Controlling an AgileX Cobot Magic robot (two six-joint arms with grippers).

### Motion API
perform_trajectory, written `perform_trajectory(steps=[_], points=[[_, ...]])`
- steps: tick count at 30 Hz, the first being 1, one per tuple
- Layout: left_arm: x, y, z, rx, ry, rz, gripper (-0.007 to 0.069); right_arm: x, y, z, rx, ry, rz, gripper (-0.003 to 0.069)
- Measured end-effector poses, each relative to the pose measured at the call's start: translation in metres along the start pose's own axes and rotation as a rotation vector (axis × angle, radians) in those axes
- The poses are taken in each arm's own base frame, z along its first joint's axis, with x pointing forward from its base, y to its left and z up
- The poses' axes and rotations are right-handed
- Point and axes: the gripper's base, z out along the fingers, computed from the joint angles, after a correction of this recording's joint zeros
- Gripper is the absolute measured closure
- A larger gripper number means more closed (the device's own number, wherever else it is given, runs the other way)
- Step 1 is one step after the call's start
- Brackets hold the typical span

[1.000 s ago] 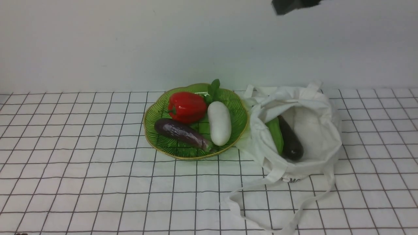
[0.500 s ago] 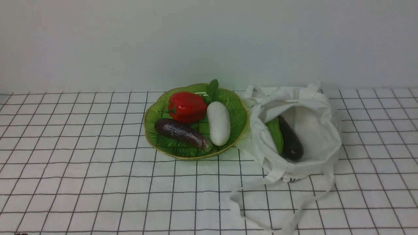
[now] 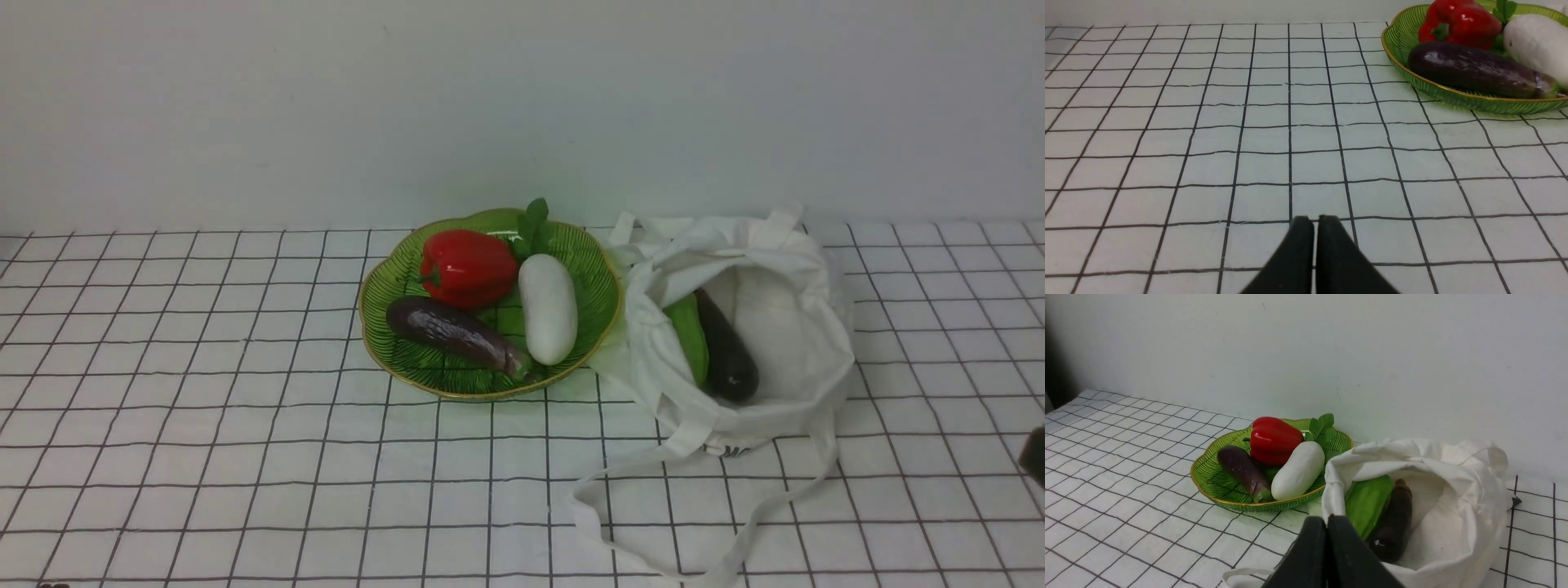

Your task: Take vegetables from bag on white checkered tablecloth place on plate.

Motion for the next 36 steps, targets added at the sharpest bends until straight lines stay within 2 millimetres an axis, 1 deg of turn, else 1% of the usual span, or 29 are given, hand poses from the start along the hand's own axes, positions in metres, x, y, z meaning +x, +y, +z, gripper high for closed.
perform_trajectory(steps=[13,17,19,20,21,23,24,26,27,29,30,31,33,36], points=[[0.000,0.000,0.000,0.000,0.000,0.000,0.0632,0.004,0.000,0.000,-0.001,0.038,0.000,0.0673],[0.000,0.000,0.000,0.000,0.000,0.000,0.0632,0.010,0.000,0.001,0.000,0.046,0.010,0.0674],[0.000,0.000,0.000,0.000,0.000,0.000,0.0632,0.018,-0.001,0.000,0.004,0.043,0.014,0.0674],[0.000,0.000,0.000,0.000,0.000,0.000,0.0632,0.029,-0.002,-0.001,0.023,0.041,0.009,0.0674],[0.000,0.000,0.000,0.000,0.000,0.000,0.0632,0.034,-0.004,-0.002,0.042,0.040,0.008,0.0674],[0.000,0.000,0.000,0.000,0.000,0.000,0.0632,0.053,-0.009,-0.004,0.111,0.057,0.033,0.0674],[0.000,0.000,0.000,0.000,0.000,0.000,0.0632,0.054,-0.009,-0.003,0.118,0.062,0.035,0.0674],[0.000,0.000,0.000,0.000,0.000,0.000,0.0632,0.073,-0.015,-0.005,0.208,0.074,0.086,0.0674],[0.000,0.000,0.000,0.000,0.000,0.000,0.0632,0.074,-0.015,-0.005,0.214,0.075,0.089,0.0674],[0.000,0.000,0.000,0.000,0.000,0.000,0.0632,0.090,-0.019,-0.007,0.281,0.081,0.097,0.0674],[0.000,0.000,0.000,0.000,0.000,0.000,0.0632,0.090,-0.020,-0.008,0.285,0.081,0.095,0.0674],[0.000,0.000,0.000,0.000,0.000,0.000,0.0632,0.098,-0.021,-0.009,0.306,0.083,0.082,0.0674],[0.000,0.000,0.000,0.000,0.000,0.000,0.0632,0.106,-0.021,-0.010,0.323,0.074,0.069,0.0674],[0.000,0.000,0.000,0.000,0.000,0.000,0.0632,0.105,-0.021,-0.012,0.327,0.035,0.061,0.0674]])
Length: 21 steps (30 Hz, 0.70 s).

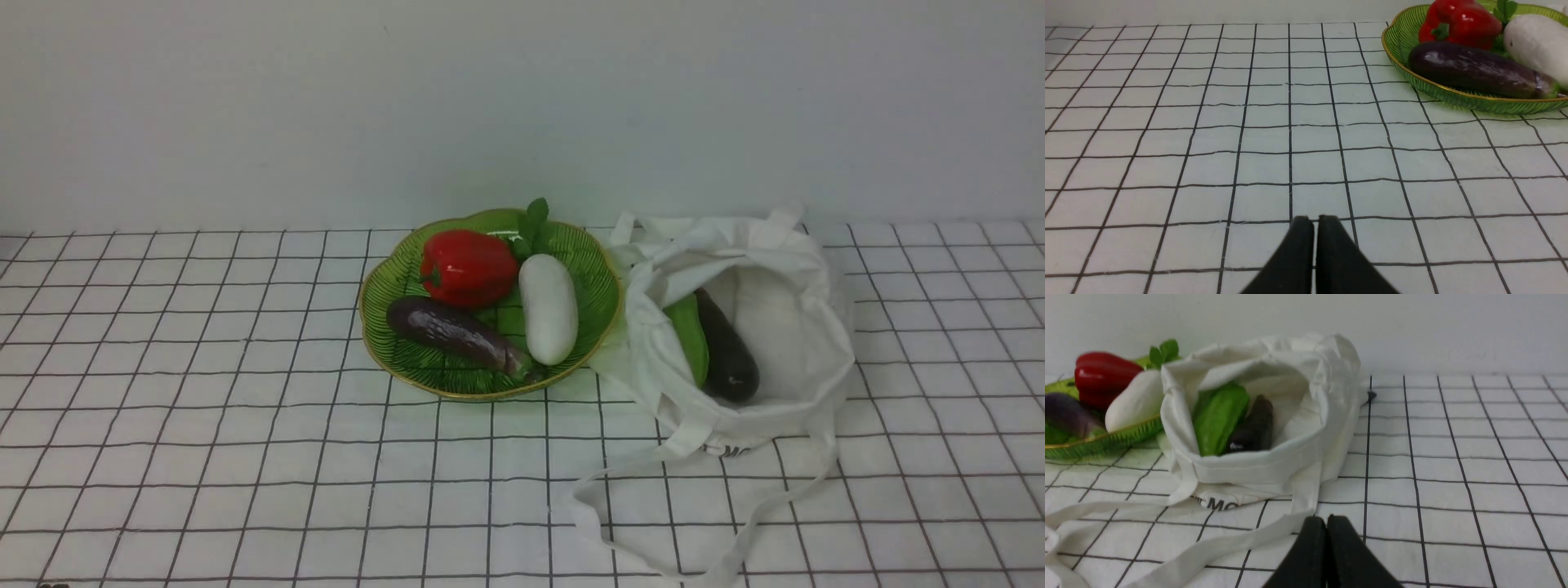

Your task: Take vegetables from bag on white checkered tablecloth place on plate.

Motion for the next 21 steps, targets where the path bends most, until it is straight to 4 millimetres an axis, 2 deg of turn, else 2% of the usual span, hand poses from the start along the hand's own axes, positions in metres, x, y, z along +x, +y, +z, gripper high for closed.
perform_trajectory(steps=[21], points=[[0.0000,0.0000,0.0000,0.000,0.000,0.000,0.0632,0.0008,-0.0001,-0.0004,0.001,0.006,-0.001,0.0674]])
